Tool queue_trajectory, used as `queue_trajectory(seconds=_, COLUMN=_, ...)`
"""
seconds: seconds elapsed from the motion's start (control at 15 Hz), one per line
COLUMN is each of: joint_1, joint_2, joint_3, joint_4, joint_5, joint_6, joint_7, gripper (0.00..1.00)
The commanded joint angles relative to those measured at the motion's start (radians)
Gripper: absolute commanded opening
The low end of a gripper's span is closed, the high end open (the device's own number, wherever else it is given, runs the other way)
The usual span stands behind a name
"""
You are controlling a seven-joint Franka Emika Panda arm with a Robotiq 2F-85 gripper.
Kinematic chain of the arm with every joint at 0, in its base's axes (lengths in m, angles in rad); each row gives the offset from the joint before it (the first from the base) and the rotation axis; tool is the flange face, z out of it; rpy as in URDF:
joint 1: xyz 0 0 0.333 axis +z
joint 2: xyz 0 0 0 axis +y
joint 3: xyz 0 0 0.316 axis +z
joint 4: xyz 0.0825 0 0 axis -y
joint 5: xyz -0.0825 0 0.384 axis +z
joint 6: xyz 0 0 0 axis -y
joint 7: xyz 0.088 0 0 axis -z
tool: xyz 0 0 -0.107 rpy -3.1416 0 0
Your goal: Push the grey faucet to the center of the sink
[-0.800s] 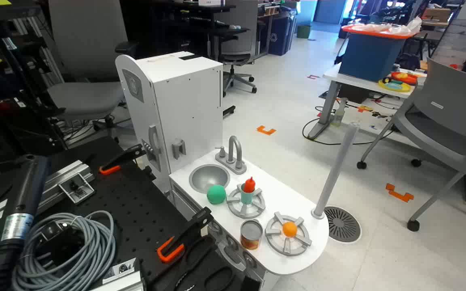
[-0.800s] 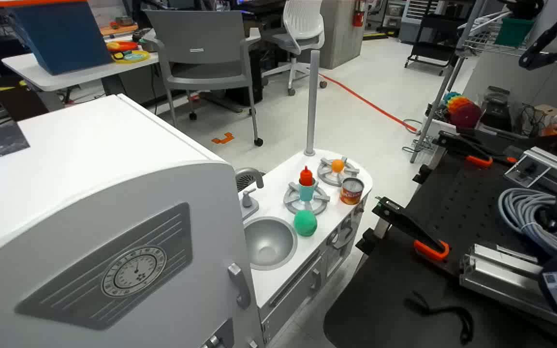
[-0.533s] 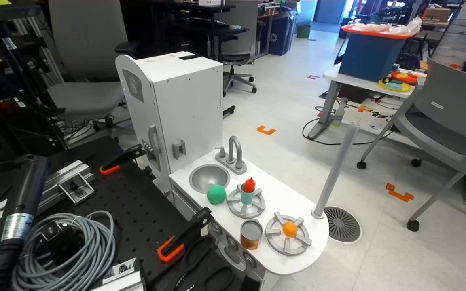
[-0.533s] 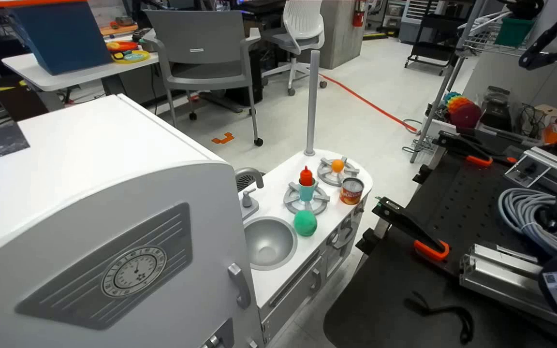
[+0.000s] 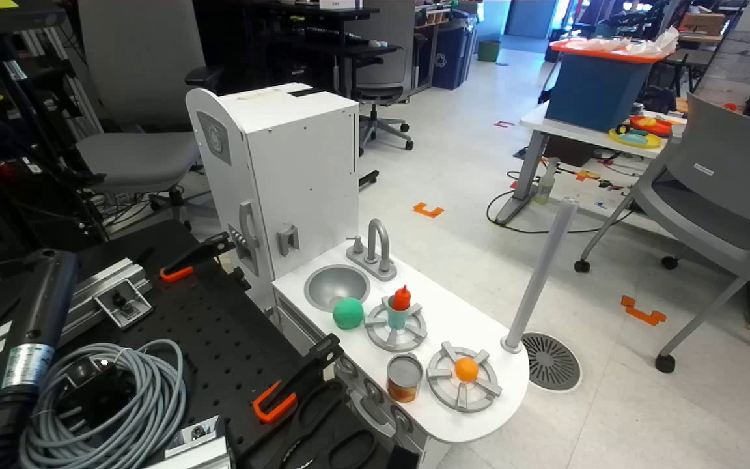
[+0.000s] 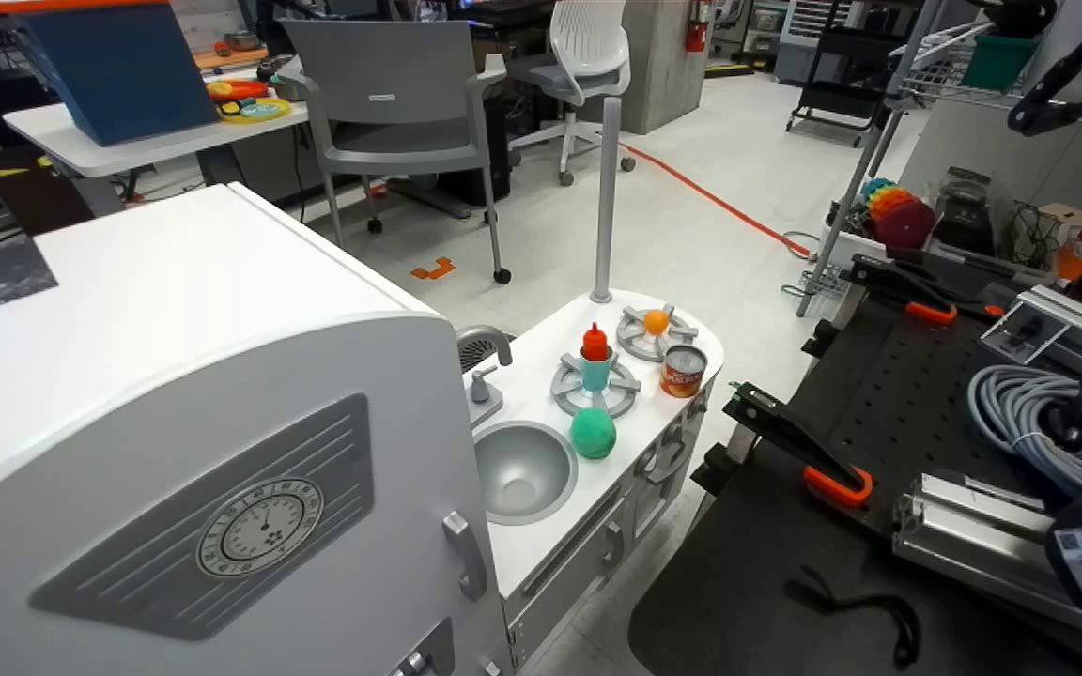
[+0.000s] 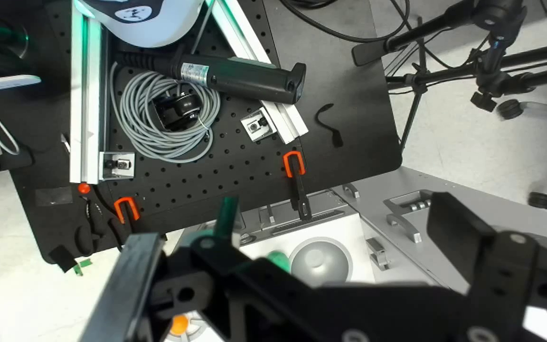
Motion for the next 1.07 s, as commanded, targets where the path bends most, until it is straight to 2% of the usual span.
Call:
queue_trajectory(seconds=0.0, joint_1=-0.033, joint_2=-0.002, joint_3=0.024, joint_4=0.003, joint_5=0.015, joint_6=-0.007, joint_7=-0.019, gripper=1.0)
queue_trajectory(seconds=0.13, joint_1=-0.043, joint_2=0.019, joint_3=0.034, joint_4=0.003, joint_5=0.008, joint_6=0.019, joint_7=-0.006, gripper=1.0)
queue_trajectory(seconds=0.27, joint_1=-0.066, joint_2=0.1, joint_3=0.047, joint_4=-0.003, joint_5=-0.012, joint_6=0.111, joint_7=-0.012, gripper=1.0)
queue_trajectory(seconds=0.67, joint_1=-0.132, joint_2=0.455, joint_3=0.1, joint_4=-0.052, joint_5=-0.109, joint_6=0.644, joint_7=0.04, gripper=1.0)
queue_trajectory(seconds=0.87, joint_1=-0.161, joint_2=0.676, joint_3=0.11, joint_4=-0.025, joint_5=-0.245, joint_6=0.883, joint_7=0.125, gripper=1.0)
queue_trajectory(seconds=1.0, joint_1=-0.176, joint_2=0.816, joint_3=0.093, joint_4=0.013, joint_5=-0.368, joint_6=0.99, joint_7=0.198, gripper=1.0)
